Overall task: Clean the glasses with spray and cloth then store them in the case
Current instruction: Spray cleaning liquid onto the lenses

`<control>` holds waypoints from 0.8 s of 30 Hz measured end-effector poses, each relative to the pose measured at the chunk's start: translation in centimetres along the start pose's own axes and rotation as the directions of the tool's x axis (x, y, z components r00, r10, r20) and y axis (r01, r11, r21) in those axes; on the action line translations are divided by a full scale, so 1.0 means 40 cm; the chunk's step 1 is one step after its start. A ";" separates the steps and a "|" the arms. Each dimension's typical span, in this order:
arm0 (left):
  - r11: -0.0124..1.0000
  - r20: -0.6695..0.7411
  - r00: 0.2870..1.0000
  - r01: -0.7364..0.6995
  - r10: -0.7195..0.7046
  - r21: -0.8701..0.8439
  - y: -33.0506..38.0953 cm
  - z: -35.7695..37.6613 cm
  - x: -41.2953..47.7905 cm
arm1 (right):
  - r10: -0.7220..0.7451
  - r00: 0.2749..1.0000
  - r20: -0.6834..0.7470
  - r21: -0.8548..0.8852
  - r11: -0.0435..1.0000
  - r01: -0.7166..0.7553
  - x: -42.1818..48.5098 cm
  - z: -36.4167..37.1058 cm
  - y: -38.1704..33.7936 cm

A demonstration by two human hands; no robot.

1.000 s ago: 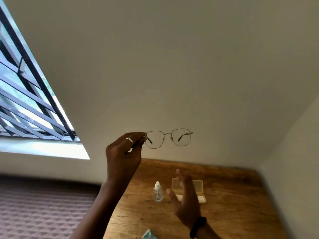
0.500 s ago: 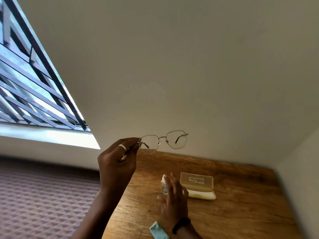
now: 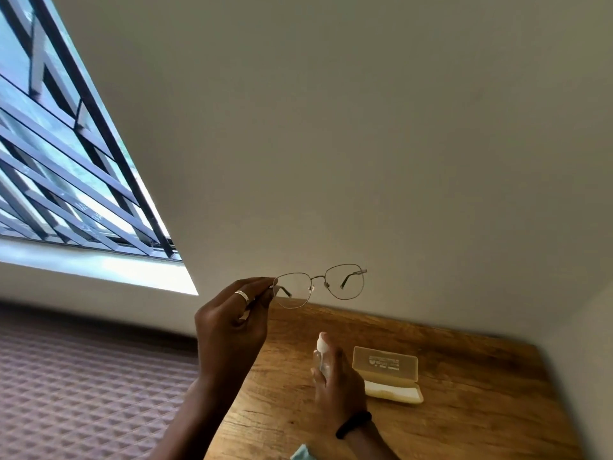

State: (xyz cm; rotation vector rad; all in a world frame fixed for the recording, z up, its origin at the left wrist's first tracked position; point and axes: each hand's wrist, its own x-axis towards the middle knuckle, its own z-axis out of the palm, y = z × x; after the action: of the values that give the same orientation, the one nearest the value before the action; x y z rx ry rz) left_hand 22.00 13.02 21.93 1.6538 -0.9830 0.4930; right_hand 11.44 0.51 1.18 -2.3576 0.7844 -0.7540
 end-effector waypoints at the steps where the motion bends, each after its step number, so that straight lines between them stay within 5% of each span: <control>1: 1.000 -0.005 1.000 0.000 0.000 -0.004 0.001 0.005 0.003 | -0.010 1.000 -0.025 0.046 0.999 0.011 -0.003 -0.025 -0.009; 8: 0.998 -0.004 1.000 -0.022 0.022 -0.058 0.031 0.063 0.007 | -0.125 0.961 -0.245 0.249 0.950 0.187 -0.031 -0.324 -0.125; 18: 0.987 0.104 0.991 -0.070 0.085 -0.146 0.143 0.183 -0.028 | -0.283 0.905 -0.317 0.092 0.941 0.326 -0.061 -0.577 -0.223; 24: 0.980 0.156 0.980 -0.099 0.126 -0.173 0.181 0.217 -0.051 | -0.235 0.944 -0.233 0.003 0.970 0.243 -0.088 -0.609 -0.199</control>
State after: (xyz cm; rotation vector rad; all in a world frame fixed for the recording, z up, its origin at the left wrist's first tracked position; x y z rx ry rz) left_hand 13.60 5.20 21.94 1.5143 -1.2137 0.3421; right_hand -3.82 0.81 22.07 -2.3911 0.5768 -1.1513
